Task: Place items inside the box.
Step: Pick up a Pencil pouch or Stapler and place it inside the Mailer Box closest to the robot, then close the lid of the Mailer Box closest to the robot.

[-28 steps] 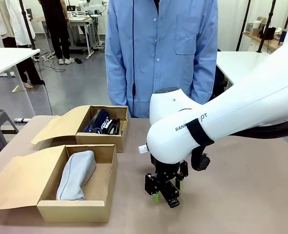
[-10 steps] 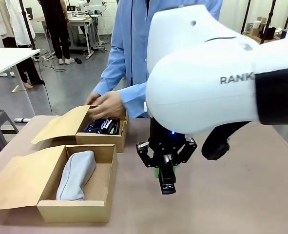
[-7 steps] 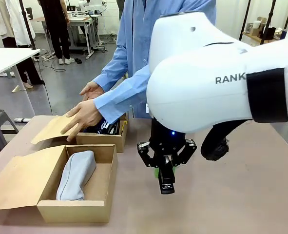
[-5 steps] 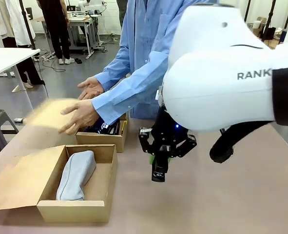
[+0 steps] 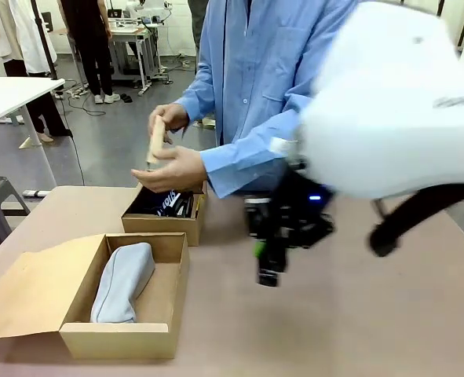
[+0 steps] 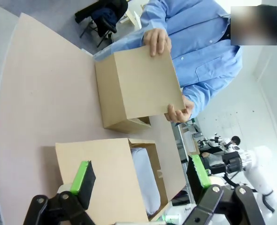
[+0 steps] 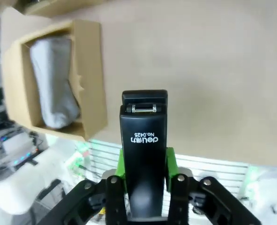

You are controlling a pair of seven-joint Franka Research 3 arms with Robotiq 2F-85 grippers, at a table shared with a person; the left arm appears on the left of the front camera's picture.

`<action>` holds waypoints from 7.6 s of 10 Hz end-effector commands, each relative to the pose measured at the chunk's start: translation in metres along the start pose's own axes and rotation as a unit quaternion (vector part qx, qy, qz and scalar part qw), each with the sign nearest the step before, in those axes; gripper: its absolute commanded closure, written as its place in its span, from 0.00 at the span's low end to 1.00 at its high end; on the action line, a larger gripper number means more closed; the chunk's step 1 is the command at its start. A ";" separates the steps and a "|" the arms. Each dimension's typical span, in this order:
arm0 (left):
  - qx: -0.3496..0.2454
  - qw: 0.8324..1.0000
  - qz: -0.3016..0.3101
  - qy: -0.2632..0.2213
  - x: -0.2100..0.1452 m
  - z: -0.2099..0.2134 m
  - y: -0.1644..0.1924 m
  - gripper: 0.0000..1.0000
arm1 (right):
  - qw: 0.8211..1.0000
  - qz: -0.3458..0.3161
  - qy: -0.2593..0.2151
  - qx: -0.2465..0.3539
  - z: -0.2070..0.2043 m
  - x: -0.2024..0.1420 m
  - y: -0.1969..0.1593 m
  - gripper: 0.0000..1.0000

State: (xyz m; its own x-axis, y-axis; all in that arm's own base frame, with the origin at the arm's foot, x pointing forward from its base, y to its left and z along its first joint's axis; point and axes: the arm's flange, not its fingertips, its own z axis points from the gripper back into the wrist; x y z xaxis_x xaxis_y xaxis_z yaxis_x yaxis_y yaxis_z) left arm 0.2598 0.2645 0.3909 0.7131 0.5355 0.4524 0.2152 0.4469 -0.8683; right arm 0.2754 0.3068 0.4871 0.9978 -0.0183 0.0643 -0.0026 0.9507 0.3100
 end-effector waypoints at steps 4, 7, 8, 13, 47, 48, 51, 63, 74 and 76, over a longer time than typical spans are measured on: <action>-0.009 1.000 -0.010 -0.009 0.001 -0.001 -0.001 0.00 | 0.999 -0.044 0.027 0.013 0.019 -0.053 -0.142 0.63; -0.009 1.000 -0.010 -0.009 0.001 -0.001 -0.001 0.00 | 0.999 -0.042 0.019 0.009 0.014 -0.055 -0.144 0.63; -0.009 1.000 -0.010 -0.009 0.001 -0.001 -0.001 0.00 | 0.999 -0.045 0.018 0.009 0.015 -0.054 -0.141 0.63; -0.009 1.000 -0.010 -0.009 0.001 -0.001 -0.001 0.00 | 0.999 -0.001 0.028 -0.037 0.011 -0.038 -0.090 0.63; -0.009 1.000 -0.010 -0.009 0.001 -0.001 -0.001 0.00 | 0.982 0.015 0.062 0.177 0.052 0.004 -0.088 0.00; -0.009 1.000 -0.010 -0.009 0.001 -0.001 -0.001 0.00 | 0.973 0.010 0.069 0.219 0.062 -0.004 -0.137 0.00; -0.009 1.000 -0.010 -0.009 0.001 -0.001 -0.001 0.00 | 0.947 0.021 0.055 0.317 0.077 -0.027 -0.269 0.00; -0.009 1.000 -0.010 -0.009 0.001 -0.001 -0.001 0.00 | 0.929 -0.021 0.061 0.364 0.108 -0.011 -0.343 0.00; -0.372 0.695 -0.602 0.124 -0.094 -0.122 -0.124 0.00 | 0.929 -0.021 0.061 0.364 0.108 -0.011 -0.343 0.00; -0.282 0.591 -0.751 0.087 -0.094 -0.128 -0.078 0.00 | 0.929 -0.021 0.061 0.364 0.108 -0.011 -0.343 0.00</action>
State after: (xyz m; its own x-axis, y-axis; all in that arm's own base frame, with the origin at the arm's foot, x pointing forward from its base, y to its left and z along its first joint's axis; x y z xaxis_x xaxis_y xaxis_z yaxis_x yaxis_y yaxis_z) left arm 0.2708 0.0807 0.4460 0.0392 -0.2389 0.9702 0.9992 0.0168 -0.0363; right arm 0.2576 -0.0525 0.4772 0.9983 0.0371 -0.0451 0.0204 0.5017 0.8648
